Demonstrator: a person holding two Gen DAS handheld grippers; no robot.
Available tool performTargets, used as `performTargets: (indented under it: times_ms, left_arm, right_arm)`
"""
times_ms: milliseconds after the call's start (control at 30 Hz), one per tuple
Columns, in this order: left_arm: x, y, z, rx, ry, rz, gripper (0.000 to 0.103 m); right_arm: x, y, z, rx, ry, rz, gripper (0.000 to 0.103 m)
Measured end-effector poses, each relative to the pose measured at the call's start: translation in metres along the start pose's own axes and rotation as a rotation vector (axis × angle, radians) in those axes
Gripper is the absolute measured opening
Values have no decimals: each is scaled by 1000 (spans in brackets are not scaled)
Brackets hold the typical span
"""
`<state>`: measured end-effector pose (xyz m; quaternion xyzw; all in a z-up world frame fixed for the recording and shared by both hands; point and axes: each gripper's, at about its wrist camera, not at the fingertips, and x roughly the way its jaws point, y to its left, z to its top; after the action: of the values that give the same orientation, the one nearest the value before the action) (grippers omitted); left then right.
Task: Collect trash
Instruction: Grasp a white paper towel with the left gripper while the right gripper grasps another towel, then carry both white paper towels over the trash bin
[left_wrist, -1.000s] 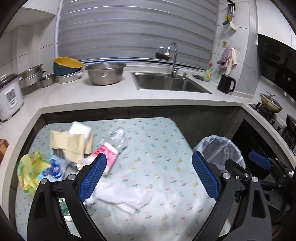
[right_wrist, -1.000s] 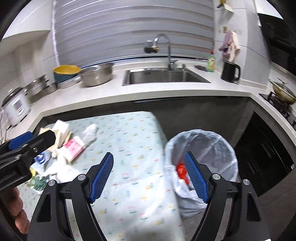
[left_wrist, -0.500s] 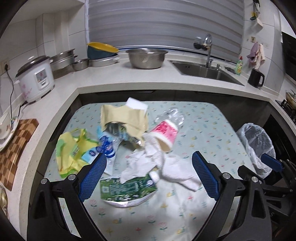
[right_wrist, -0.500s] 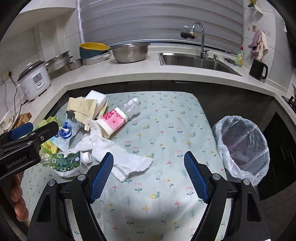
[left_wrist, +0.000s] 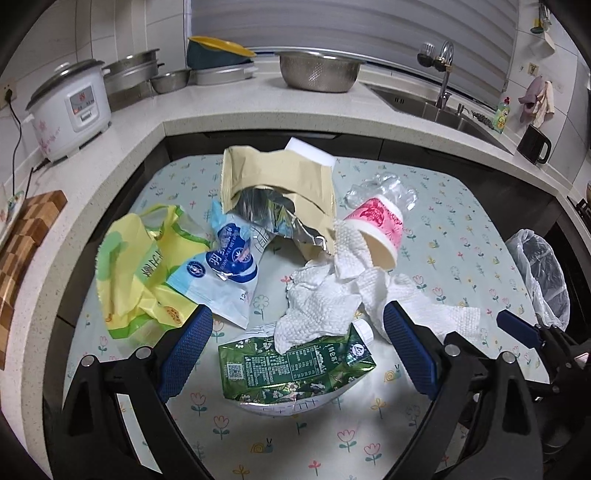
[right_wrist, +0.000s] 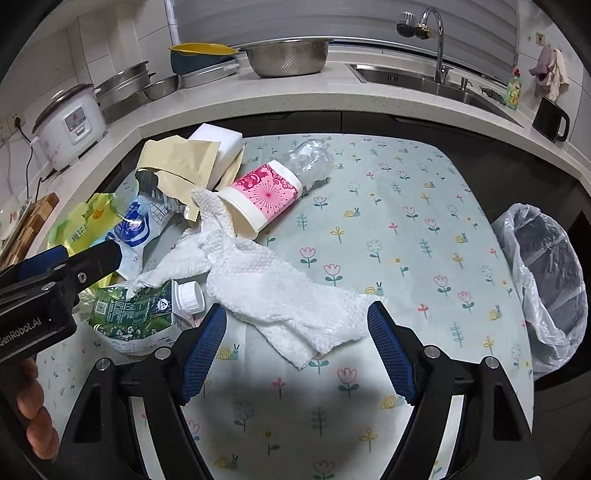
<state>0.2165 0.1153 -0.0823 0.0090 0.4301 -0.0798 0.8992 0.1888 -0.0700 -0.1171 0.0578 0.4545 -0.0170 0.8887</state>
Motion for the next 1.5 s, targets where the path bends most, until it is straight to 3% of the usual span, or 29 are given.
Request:
performTargets:
  times_ms: [333,467,600,633,700,767,933,1067,1500]
  left_arm:
    - [47,-5,2,12,72,-21,89]
    - [65,-7,1,14,106,-25,89]
    - [77,-7,2,6,125,-32,88]
    - [80,-7,2,4,130,-33,86]
    - [85,-8,2,5,148,-42,77]
    - [89,-9,2,4,168,-52,68]
    - [91,-15,1,3,181,-63,42]
    - [81,-22,1,16,170,-83,10]
    - [-2,-75,11,89,34,-173,8]
  right_arm:
    - [43,9,6,-18,48,-21,74]
    - [53,3,4,-5,69,-30,64]
    - [57,-4,-3,9,76,-26,47]
    - [56,-5,-4,6,73,-32,44]
    - [53,-7,-4,12,74,-23,25]
    - [50,-11,-5,24,77,-19,16]
    - [33,-27,-3,58,51,-19,13]
    - [14,-39,0,84,13,-23,12]
    - [-61,-86,7,158,-135,-40,11]
